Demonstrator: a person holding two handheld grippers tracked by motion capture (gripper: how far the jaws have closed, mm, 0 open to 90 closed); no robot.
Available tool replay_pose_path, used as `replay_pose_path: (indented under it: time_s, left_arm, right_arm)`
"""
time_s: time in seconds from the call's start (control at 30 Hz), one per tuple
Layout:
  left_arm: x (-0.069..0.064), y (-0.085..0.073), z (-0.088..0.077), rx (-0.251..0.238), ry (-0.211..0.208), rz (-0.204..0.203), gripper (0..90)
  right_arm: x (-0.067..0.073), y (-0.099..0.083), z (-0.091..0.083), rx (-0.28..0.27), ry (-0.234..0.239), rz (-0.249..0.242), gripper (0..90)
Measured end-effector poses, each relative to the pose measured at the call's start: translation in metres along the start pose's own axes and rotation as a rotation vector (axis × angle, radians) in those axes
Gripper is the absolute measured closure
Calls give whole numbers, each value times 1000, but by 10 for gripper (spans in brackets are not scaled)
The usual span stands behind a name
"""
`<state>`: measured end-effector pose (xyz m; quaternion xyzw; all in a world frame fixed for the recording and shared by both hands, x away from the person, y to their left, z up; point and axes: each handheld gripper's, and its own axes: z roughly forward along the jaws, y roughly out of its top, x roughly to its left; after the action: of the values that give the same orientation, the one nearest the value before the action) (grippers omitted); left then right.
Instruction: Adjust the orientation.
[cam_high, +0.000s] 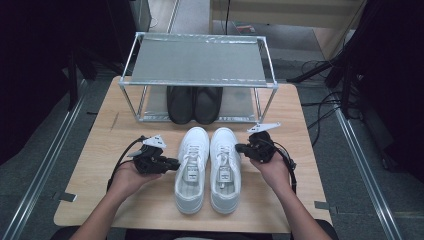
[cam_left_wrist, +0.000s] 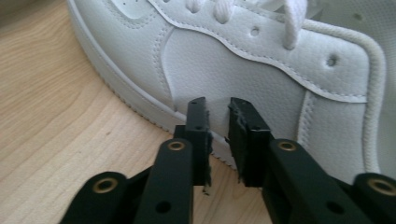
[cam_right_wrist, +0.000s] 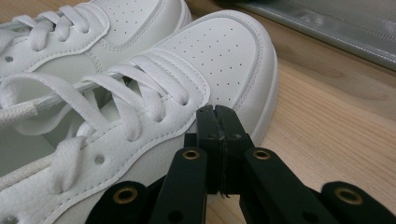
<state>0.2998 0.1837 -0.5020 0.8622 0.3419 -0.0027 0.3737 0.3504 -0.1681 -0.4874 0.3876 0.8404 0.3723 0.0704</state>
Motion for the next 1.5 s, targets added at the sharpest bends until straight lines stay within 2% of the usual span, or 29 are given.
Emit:
replay_pose_path:
  time_s: [0.17,0.37,0.47,0.63,0.93,1.17,1.23,1.3,1.4,1.5]
  left_arm:
    - [-2,-1,3,-7,-29,-32,804]
    - [-11,2,8,6,-34,1,819]
    - [-13,1,9,6,-43,-7,834]
    - [-17,2,11,8,-39,4,839]
    - [-26,4,19,5,-71,15,841]
    - [-26,5,20,8,-84,29,842]
    - [-23,5,19,9,-111,13,840]
    - [-19,5,17,-6,-128,-1,799]
    - [-18,5,12,-24,-122,-2,695]
    - [-16,4,9,-22,-110,-6,666]
  right_arm:
    - [0,0,0,4,3,4,900]
    - [-2,1,2,-2,7,8,900]
    - [-3,3,3,-1,5,11,900]
    - [-4,5,4,-5,-3,14,900]
    - [-10,11,10,-25,-28,23,900]
    - [-13,11,11,-40,-45,27,853]
    - [-13,11,10,-44,-61,22,809]
    - [-14,11,9,-49,-68,15,765]
    - [-17,11,4,-68,-23,46,713]
    - [-16,10,2,-78,-4,52,692]
